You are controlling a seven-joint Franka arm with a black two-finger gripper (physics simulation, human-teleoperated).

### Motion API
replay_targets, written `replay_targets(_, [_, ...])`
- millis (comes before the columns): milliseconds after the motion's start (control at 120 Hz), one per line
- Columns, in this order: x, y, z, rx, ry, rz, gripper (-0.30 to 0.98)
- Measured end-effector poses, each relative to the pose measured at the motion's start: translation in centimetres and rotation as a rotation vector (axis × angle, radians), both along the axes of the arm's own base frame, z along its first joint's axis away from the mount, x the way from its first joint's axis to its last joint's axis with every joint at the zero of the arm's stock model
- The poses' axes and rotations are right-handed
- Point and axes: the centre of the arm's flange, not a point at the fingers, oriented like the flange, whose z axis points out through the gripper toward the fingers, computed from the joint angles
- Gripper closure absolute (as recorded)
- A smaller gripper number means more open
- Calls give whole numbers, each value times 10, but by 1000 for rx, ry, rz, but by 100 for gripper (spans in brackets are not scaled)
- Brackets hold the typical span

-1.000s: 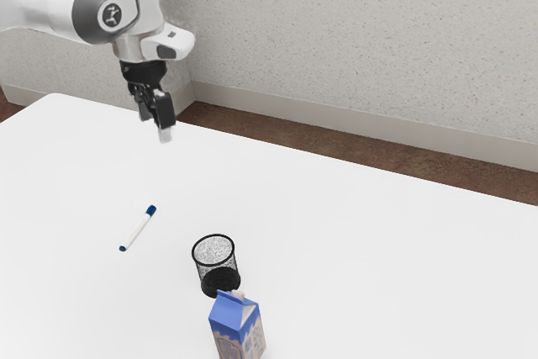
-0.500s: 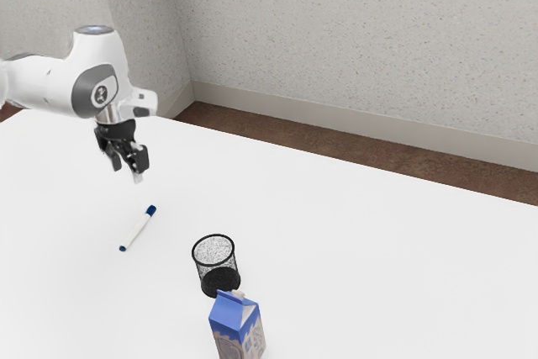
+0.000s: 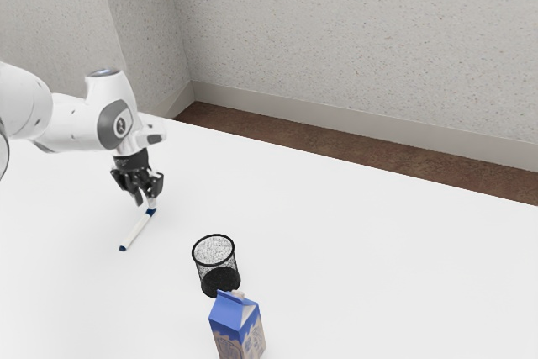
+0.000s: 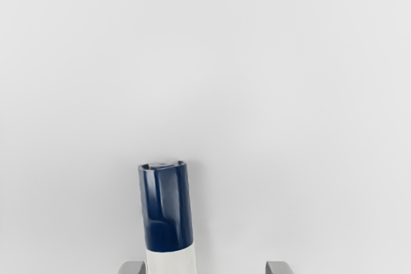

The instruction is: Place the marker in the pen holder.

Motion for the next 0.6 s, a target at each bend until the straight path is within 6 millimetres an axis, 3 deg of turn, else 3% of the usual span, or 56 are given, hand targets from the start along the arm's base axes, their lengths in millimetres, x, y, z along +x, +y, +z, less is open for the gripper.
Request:
replay_targets(267, [0, 2, -23, 42, 37, -19, 51])
replay_targets(600, [7, 3, -38, 49, 49, -9, 51])
